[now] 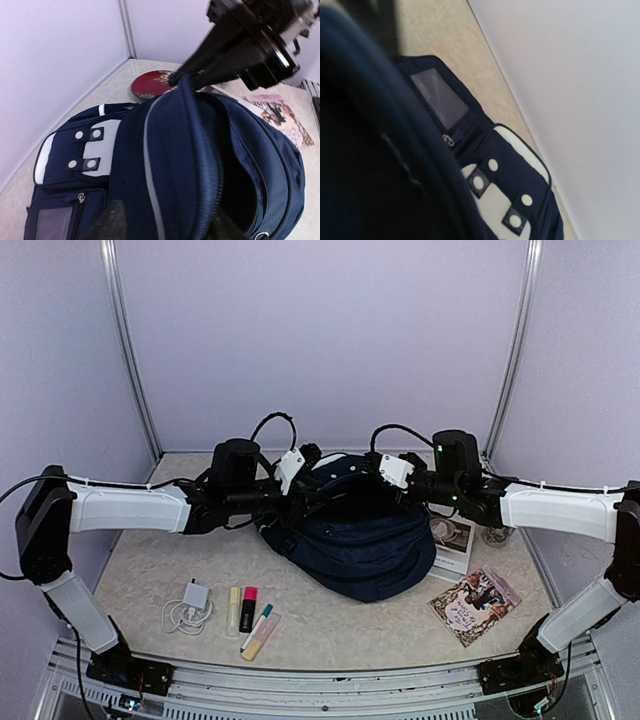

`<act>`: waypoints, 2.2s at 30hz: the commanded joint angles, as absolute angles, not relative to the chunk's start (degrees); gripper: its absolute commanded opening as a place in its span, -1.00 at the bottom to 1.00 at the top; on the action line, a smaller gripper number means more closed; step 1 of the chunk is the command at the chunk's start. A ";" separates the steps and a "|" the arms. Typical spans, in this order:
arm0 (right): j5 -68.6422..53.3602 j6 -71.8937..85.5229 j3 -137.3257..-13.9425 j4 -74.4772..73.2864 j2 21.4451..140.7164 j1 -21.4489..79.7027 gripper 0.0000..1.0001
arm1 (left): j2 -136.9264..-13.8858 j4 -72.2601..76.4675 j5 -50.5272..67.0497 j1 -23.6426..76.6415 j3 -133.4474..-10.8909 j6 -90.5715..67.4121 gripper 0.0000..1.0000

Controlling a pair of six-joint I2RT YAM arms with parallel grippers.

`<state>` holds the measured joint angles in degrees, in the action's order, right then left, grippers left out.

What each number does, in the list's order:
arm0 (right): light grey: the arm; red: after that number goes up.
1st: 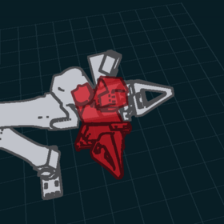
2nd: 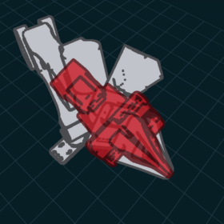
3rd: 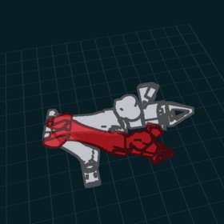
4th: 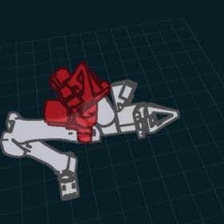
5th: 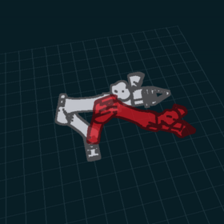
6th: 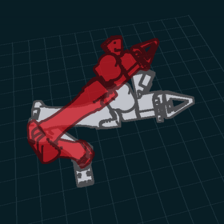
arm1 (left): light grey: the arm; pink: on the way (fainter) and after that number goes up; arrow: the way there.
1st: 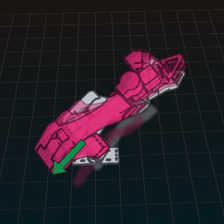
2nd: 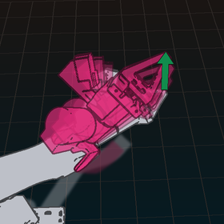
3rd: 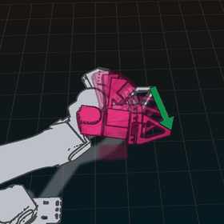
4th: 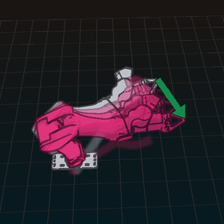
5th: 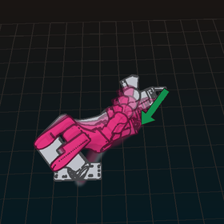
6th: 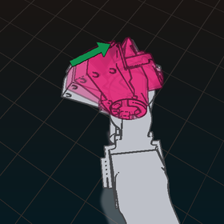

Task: Pack the student bag
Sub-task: Pass from the left arm to the right, then pick up the charger from the center of the board, then place the charger at the center of the board.

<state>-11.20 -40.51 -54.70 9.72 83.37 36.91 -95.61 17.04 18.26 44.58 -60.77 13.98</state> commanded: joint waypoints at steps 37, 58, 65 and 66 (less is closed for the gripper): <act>-13.74 -34.61 -56.93 10.90 84.34 34.94 -1.00 | -78.98 -42.25 -7.98 36.62 -39.24 -48.71 0.77; -13.14 -33.46 -57.26 10.64 83.67 34.39 -1.00 | -79.63 -45.97 -17.48 36.79 -53.20 -40.60 -0.36; -15.01 -30.16 -58.41 11.07 84.56 32.63 -1.00 | -78.54 -37.91 -20.68 49.16 -65.37 -28.42 -0.38; -15.86 -29.58 -58.44 11.46 84.69 32.35 -1.00 | -78.71 -35.02 -18.14 51.34 -66.11 -25.69 -0.39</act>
<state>-14.13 -33.32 -56.42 8.40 84.66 34.37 -79.88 -43.68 -18.98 43.38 -62.00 -36.51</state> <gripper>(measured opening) 0.032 0.502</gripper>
